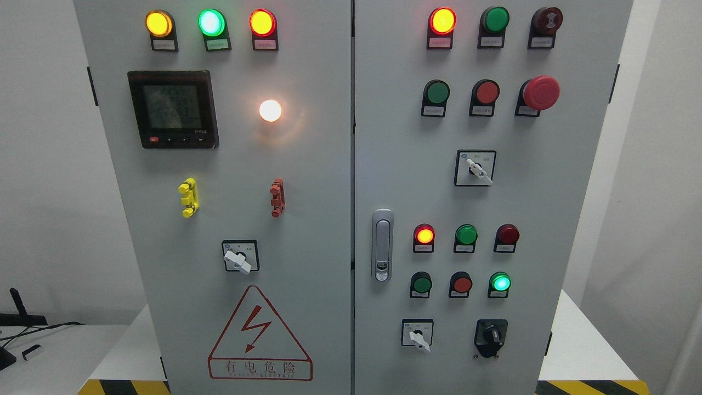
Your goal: Trip black knob to open circuit
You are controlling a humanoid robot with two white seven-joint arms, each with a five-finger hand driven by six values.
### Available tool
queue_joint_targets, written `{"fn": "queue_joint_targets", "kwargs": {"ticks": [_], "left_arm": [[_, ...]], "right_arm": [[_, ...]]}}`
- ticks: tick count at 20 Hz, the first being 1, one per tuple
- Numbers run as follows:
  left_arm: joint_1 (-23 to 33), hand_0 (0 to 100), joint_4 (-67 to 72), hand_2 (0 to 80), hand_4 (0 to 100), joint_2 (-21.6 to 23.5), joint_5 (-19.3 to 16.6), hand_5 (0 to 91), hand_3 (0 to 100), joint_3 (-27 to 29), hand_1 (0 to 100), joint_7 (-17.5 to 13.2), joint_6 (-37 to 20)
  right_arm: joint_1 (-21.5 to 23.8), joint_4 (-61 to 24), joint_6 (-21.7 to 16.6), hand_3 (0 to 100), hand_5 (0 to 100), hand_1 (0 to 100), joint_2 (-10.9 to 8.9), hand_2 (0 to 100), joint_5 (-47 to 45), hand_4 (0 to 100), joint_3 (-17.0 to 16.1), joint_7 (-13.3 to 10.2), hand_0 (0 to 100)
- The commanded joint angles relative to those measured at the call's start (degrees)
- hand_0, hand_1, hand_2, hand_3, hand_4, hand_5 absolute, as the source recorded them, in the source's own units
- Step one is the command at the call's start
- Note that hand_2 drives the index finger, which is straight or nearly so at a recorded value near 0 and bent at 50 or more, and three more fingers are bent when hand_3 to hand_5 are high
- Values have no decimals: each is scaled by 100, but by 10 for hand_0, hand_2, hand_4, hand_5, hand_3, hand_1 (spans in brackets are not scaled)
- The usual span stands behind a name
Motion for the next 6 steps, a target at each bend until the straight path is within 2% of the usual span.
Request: {"fn": "queue_joint_targets", "kwargs": {"ticks": [1, 6], "left_arm": [[0, 120, 0, 0, 0, 6, 26, 0, 0, 0, 389, 2, -1], [0, 120, 0, 0, 0, -3, 26, 0, 0, 0, 389, 2, -1]], "right_arm": [[245, -512, 20, 0, 0, 0, -401, 0, -316, 0, -134, 14, 241], [271, -530, 29, 0, 0, 0, -498, 0, -484, 0, -134, 23, 202]]}}
